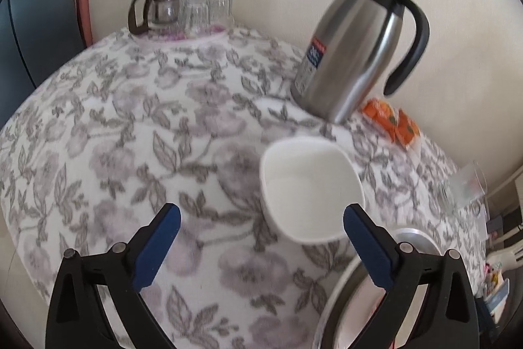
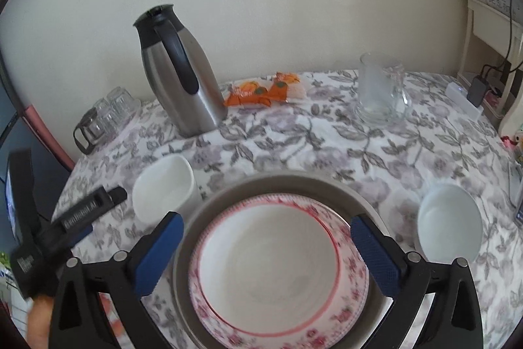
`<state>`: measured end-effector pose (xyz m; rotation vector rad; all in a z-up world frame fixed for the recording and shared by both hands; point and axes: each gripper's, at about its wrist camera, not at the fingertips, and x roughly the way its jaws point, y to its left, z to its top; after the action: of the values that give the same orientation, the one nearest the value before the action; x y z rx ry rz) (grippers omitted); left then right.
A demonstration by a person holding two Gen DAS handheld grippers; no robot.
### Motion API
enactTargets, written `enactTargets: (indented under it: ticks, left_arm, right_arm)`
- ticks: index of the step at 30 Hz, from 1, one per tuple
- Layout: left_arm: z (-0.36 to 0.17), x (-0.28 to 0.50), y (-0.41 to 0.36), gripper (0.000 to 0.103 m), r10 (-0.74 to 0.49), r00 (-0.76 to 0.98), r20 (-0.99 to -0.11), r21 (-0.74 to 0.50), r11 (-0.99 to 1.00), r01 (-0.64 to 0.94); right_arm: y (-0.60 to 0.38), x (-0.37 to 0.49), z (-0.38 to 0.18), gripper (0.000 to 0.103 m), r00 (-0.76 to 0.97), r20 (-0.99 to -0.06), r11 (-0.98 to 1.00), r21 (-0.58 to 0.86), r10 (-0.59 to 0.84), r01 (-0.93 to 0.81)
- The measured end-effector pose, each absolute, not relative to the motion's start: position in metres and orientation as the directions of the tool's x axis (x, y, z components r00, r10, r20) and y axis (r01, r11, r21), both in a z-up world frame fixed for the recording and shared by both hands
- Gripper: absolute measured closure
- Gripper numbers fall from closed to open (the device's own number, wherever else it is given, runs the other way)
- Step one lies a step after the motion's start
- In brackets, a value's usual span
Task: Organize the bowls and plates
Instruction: 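Move both open grippers to the white square bowl, then close both grippers on the rim of the white square bowl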
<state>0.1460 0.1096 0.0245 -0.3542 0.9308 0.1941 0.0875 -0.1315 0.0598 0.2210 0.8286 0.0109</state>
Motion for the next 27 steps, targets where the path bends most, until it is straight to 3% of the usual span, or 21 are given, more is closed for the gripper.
enactTargets:
  ticks: [5,11,12,14,16,20,22,27]
  left_arm:
    - [0.019,0.157,0.120,0.003,-0.017,0.585,-0.811,-0.250,0.914,-0.320]
    - [0.001,0.169,0.132,0.003,-0.065,0.547,-0.835,-0.299,0.887,-0.351]
    - [-0.002,0.171,0.134,0.003,-0.069,0.543,-0.837,-0.303,0.884,-0.356]
    - [-0.006,0.174,0.138,0.004,-0.072,0.540,-0.838,-0.310,0.878,-0.364]
    - [-0.011,0.179,0.142,0.005,-0.089,0.538,-0.838,-0.328,0.870,-0.367]
    - [-0.021,0.190,0.145,0.033,-0.122,0.528,-0.841,-0.347,0.869,-0.352]
    - [-0.027,0.195,0.145,0.040,-0.140,0.520,-0.843,-0.358,0.867,-0.346]
    - [-0.037,0.201,0.144,0.080,-0.183,0.516,-0.837,-0.391,0.860,-0.329]
  right_arm:
    - [-0.108,0.124,0.070,0.000,0.629,-0.765,0.974,0.218,0.135,0.055]
    - [-0.080,0.162,0.060,0.002,0.582,-0.809,0.985,0.153,0.082,0.074]
    - [-0.078,0.168,0.056,0.004,0.568,-0.817,0.983,0.170,0.101,0.070]
    - [-0.072,0.180,0.044,0.024,0.526,-0.838,0.975,0.211,0.147,0.064]
    - [-0.065,0.190,0.033,0.033,0.494,-0.855,0.977,0.208,0.154,0.055]
    - [-0.050,0.205,0.011,0.057,0.437,-0.884,0.978,0.203,0.165,0.041]
    - [-0.041,0.211,0.004,0.066,0.422,-0.893,0.983,0.184,0.155,0.027]
    - [-0.033,0.221,-0.007,0.089,0.398,-0.901,0.981,0.194,0.172,0.014]
